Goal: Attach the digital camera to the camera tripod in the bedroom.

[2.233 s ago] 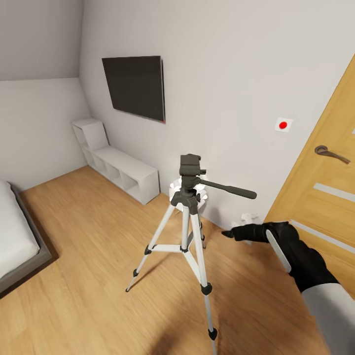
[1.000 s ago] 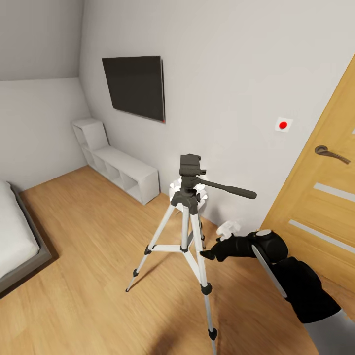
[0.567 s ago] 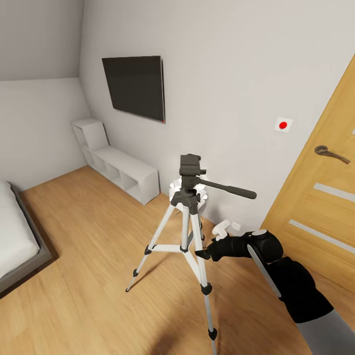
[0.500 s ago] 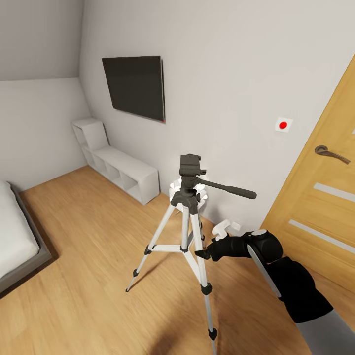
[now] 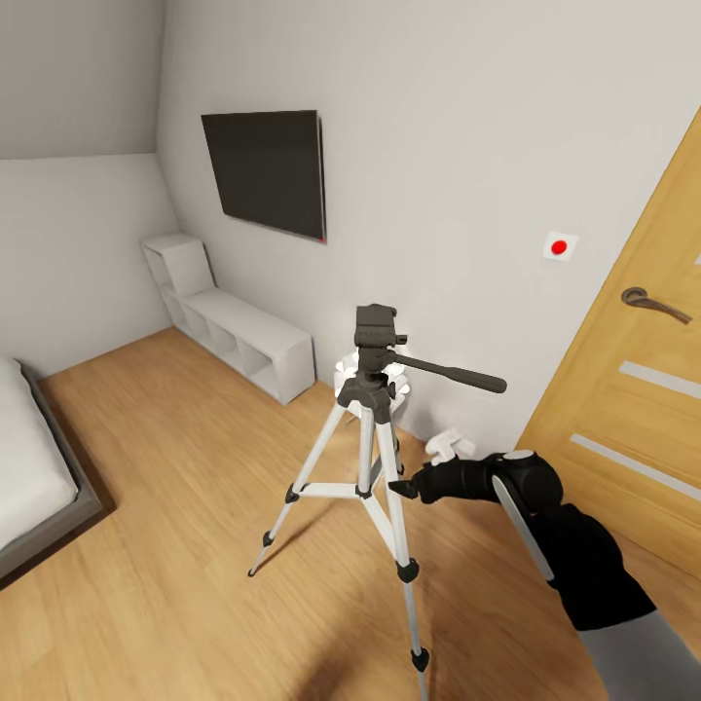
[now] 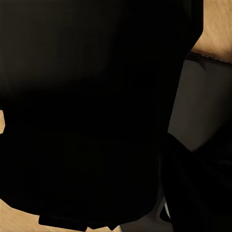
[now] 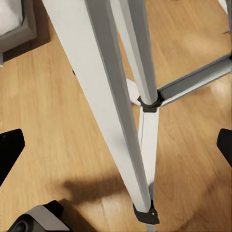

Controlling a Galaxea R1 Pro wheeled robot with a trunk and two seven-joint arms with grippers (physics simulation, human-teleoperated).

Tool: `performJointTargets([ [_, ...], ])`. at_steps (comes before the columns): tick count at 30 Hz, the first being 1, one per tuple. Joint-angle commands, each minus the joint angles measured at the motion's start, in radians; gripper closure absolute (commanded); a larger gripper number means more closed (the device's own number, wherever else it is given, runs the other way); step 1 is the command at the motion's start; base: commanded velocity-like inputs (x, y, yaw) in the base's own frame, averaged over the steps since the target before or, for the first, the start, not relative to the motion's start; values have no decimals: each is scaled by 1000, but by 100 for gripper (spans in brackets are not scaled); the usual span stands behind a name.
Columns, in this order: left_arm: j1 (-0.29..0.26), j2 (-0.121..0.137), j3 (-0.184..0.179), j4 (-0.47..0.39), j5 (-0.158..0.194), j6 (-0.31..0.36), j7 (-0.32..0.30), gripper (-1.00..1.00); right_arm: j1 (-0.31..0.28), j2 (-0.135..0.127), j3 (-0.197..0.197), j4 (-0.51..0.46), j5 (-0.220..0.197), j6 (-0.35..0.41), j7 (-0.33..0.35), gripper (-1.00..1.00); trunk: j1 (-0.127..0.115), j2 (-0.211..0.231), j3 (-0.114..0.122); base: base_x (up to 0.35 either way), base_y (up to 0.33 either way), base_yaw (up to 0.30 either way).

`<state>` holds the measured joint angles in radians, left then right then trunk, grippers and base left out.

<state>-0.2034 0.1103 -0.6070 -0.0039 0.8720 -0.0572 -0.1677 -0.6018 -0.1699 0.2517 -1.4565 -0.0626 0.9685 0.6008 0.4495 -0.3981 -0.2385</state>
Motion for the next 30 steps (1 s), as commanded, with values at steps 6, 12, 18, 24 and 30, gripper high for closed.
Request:
performJointTargets([
  [6, -1, 0, -8, 1, 7, -3, -3, 100, -1, 29, -14, 38, -6, 3, -6, -100, 1, -2, -2, 0, 0, 0],
  [12, -1, 0, -8, 1, 7, -3, -3, 100, -1, 92, -77, 113, -1, -5, -12, -100, 1, -2, -2, 0, 0, 0],
  [18, -1, 0, -8, 1, 7, -3, -3, 100, -1, 99, -85, 120, 0, -5, -13, -100, 1, -2, -2, 0, 0, 0],
  [24, -1, 0, -8, 1, 7, -3, -3, 100, -1, 101, -86, 122, 2, -6, -14, -100, 1, -2, -2, 0, 0, 0],
  [30, -1, 0, -8, 1, 7, -3, -3, 100, -1, 102, -88, 128, -3, -31, -15, -100, 1, -2, -2, 0, 0, 0],
])
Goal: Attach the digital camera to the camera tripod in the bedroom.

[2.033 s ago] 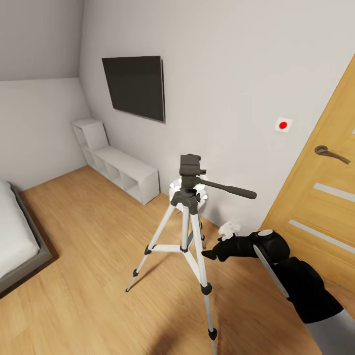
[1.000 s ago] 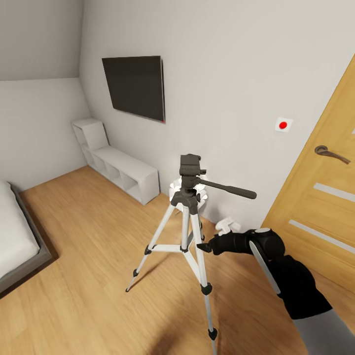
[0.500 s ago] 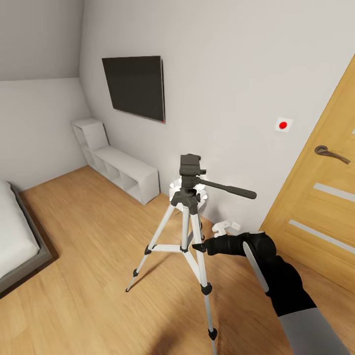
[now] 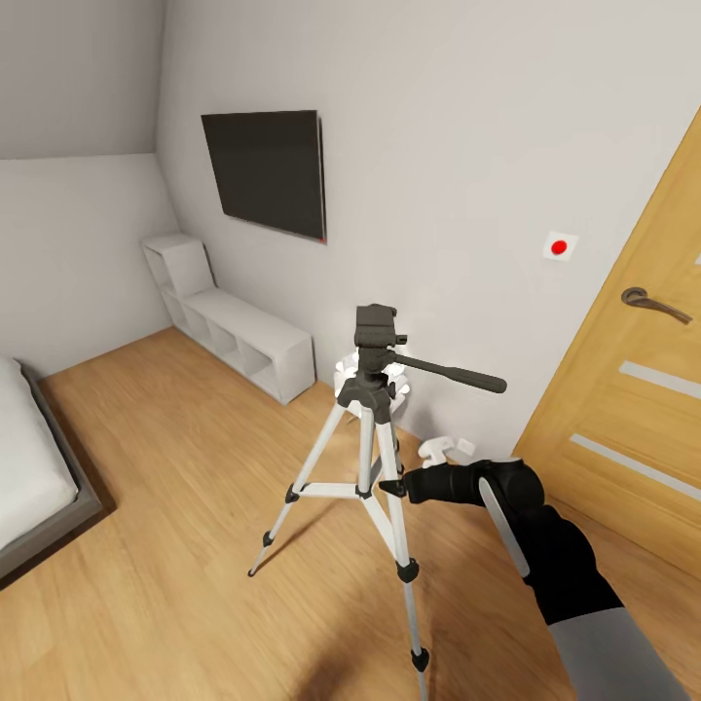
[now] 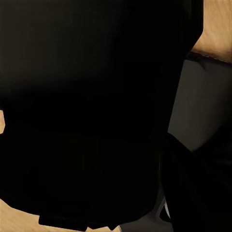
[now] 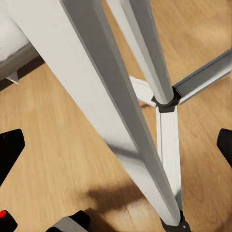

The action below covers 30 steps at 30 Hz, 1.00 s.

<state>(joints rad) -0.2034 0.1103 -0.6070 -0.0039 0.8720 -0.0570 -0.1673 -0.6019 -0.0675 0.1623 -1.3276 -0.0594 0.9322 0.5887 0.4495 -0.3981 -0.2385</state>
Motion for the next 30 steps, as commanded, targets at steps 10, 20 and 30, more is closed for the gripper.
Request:
performJointTargets([
  [10, -1, 0, -8, 1, 7, -3, -3, 100, -1, 1, 2, 66, -7, -68, -2, -100, 1, -2, -2, 0, 0, 0],
  [20, -1, 0, -8, 1, 7, -3, -3, 100, -1, 10, 6, 78, -6, -141, -3, -100, 1, -2, -2, 0, 0, 0],
  [30, -1, 0, -8, 1, 7, -3, -3, 100, -1, 21, 7, 134, 1, -178, -2, -100, 1, -2, -2, 0, 0, 0],
])
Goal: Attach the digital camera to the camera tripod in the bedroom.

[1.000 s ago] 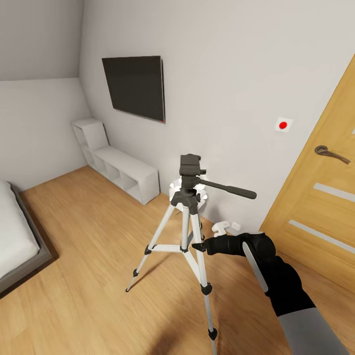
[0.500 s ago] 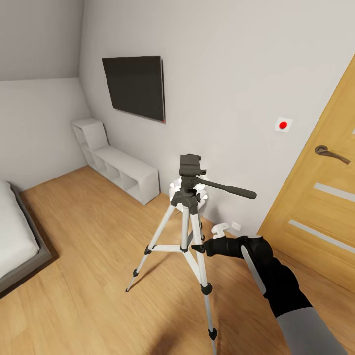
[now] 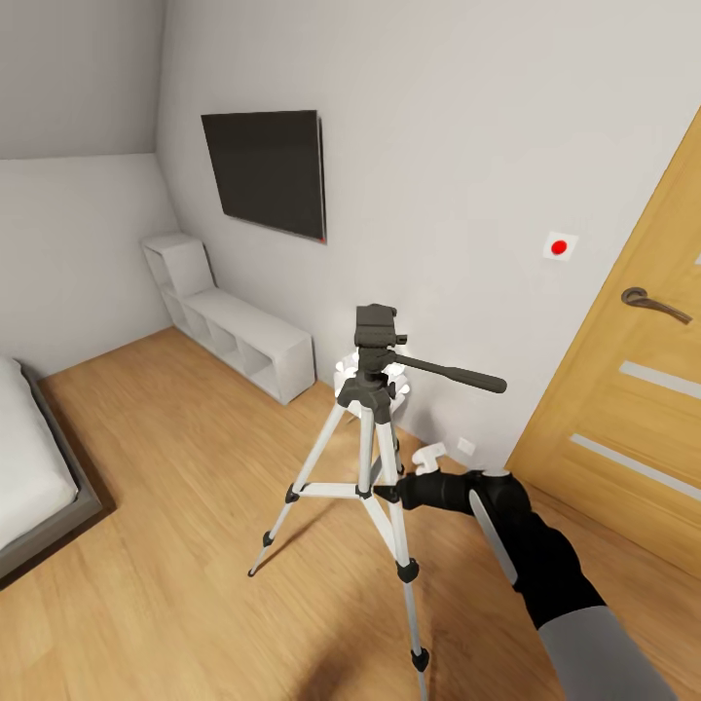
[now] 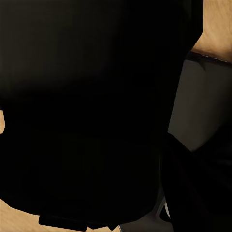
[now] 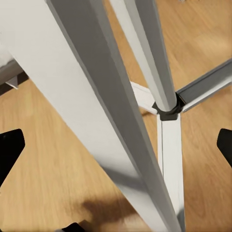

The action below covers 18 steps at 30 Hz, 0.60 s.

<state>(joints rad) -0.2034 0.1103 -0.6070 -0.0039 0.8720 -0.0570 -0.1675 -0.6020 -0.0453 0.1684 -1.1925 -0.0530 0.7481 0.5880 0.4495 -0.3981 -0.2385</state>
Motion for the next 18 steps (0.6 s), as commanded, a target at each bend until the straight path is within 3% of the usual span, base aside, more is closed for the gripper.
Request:
performJointTargets([
  [1, -1, 0, -8, 1, 7, -3, -3, 100, -1, 1, 1, 3, -5, 1, -1, -100, 1, -2, -2, 0, 0, 0],
  [18, -1, 0, -8, 1, 7, -3, -4, 100, -1, 5, 2, 18, -8, -45, -2, -100, 1, -2, -2, 0, 0, 0],
])
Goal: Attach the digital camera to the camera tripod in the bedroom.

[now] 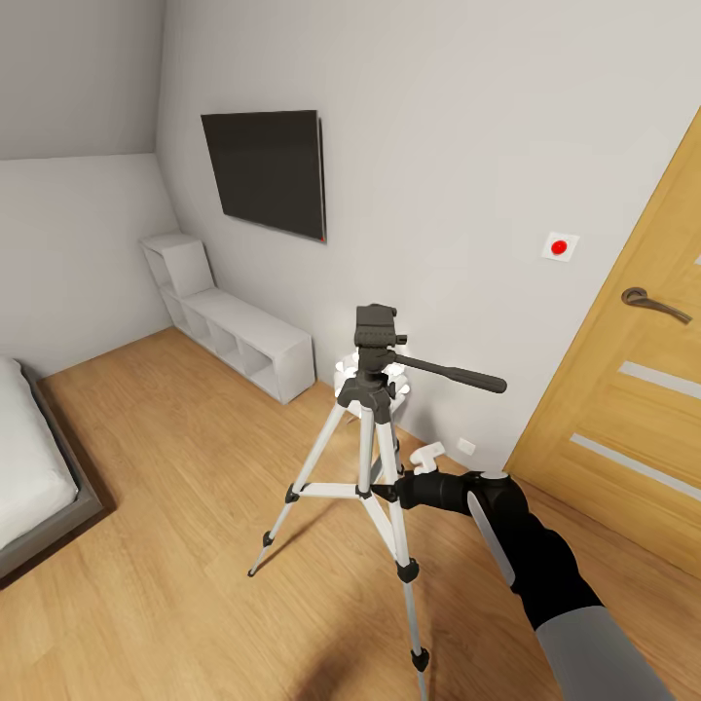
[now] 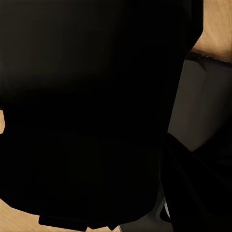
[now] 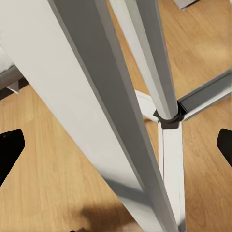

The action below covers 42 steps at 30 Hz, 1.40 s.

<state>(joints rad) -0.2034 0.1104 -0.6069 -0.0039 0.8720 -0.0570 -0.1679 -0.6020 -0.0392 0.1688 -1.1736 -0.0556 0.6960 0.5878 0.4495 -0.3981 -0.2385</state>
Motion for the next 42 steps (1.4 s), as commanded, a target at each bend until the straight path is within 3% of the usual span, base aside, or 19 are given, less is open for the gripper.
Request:
performJointTargets([
  [1, -1, 0, -8, 1, 7, -3, -3, 100, -1, -1, 1, 0, -6, 7, -2, -100, 1, -2, -2, 0, 0, 0],
  [4, -1, 0, -8, 1, 7, -3, -3, 100, -1, -1, 2, 3, -6, 7, -2, -100, 1, -2, -2, 0, 0, 0],
  [5, -1, 0, -8, 1, 7, -3, -3, 100, -1, -1, 2, 5, -6, 7, -2, 100, 1, -2, -2, 0, 0, 0],
  [42, -1, 0, -8, 1, 7, -3, -3, 100, -1, -1, 4, 12, 1, 7, -66, 100, 1, -2, -2, 0, 0, 0],
])
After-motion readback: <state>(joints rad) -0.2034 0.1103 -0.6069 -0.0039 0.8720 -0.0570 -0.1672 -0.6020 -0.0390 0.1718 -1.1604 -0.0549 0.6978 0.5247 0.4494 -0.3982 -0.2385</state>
